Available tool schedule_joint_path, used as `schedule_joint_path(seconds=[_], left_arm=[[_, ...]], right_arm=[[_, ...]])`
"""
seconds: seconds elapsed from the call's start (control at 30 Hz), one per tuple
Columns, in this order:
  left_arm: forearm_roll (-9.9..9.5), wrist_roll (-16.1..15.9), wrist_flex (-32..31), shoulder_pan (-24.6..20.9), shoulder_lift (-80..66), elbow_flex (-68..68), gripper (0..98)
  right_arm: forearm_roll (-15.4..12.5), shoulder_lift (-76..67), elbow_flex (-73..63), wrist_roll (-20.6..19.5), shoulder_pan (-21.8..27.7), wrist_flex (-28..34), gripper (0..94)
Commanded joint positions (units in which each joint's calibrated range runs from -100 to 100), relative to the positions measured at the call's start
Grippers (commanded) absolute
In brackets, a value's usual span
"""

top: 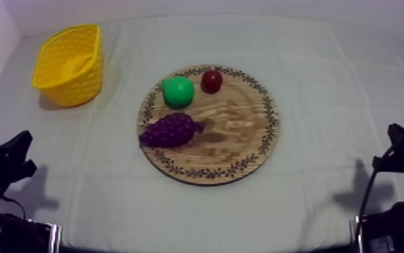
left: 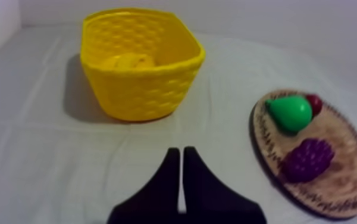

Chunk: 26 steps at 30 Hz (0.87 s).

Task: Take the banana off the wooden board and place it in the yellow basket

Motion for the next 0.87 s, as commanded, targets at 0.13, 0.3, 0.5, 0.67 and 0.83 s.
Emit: schedule_joint_path(seconds=[0.13,0.3,0.5,0.67,0.83], left_arm=[[-0.12,3.78,-1.17,0.1,0.0,0.28,0.2],[-0.13,3.23,-1.26,0.11,0.0,0.31,0.2],[-0.14,3.16,-1.27,0.11,0.0,0.31,0.2],[-0.14,3.17,-1.28,0.11,0.0,0.32,0.2],[-0.14,3.17,-1.28,0.11,0.0,0.32,0.2]], right_arm=[[0.01,-0.02,-0.03,-0.01,0.0,0.01,0.3],[0.01,-0.02,-0.03,0.01,0.0,0.01,0.3],[0.01,-0.02,-0.03,0.01,0.0,0.01,0.3],[0.01,-0.02,-0.03,0.01,0.0,0.01,0.3],[0.01,-0.02,-0.03,0.01,0.0,0.01,0.3]])
